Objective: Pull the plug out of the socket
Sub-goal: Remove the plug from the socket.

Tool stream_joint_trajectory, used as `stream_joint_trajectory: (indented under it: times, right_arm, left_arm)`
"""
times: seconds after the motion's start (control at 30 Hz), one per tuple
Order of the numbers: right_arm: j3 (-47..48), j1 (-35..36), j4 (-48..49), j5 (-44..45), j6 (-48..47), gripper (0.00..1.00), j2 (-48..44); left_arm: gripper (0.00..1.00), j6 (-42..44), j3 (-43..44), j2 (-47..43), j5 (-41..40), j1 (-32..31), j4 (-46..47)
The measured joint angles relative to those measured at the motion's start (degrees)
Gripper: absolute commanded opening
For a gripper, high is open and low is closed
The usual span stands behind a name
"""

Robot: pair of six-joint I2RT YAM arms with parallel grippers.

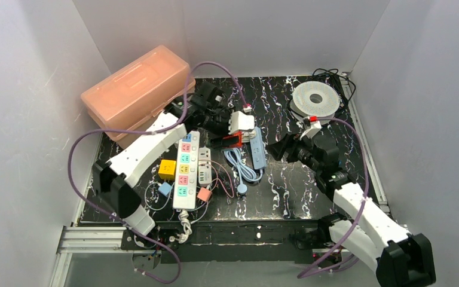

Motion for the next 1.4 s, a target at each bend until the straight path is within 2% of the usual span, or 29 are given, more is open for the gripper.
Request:
stream_joint_trajectory:
  times: [0.23,0.43,0.63,0.77,0.87,1.1,1.23,1.4]
  right_arm:
    - [-5.11,0.02,0.37,-4.28,-4.81,0.81,-9.07]
    - [-6.03,0.57,2.27,-11.91,-8.70,0.81,-16.92]
    - [2.75,4.76,-4.96,-17.57,-16.50,0.82,-17.44]
    - [10.99,9.35,-10.91,-19.26,-21.31,0.82,-16.59]
    - [13.86,12.17,-12.33,-19.85,-22.62,0.86,-16.13]
    - [14.05,13.53,-10.49,-21.42,-20.00,0.87,-15.63]
    - [13.42,13.53,-8.76,-18.93,-15.78,0.88,-16.81]
    - [6.69,13.53,-4.20,-16.20,-7.13,0.88,-21.90]
  left_arm:
    - [0.00,-14.82,-0.76,-12.81,3.08,0.00,9.51]
    - [0.00,-27.43,-1.11,-17.57,7.76,0.00,13.51]
    - [0.00,-36.30,-2.97,-18.75,12.87,0.00,14.53]
    - [0.00,-39.58,-3.04,-18.84,14.95,0.00,14.67]
    - [0.00,-41.44,-3.04,-19.02,15.76,0.00,14.97]
    - [0.00,-48.41,-3.04,-20.20,16.92,0.00,17.81]
    - [0.00,-52.65,-3.02,-21.14,16.68,0.00,20.11]
    - [0.00,-55.47,-2.32,-21.49,11.17,-0.07,24.20]
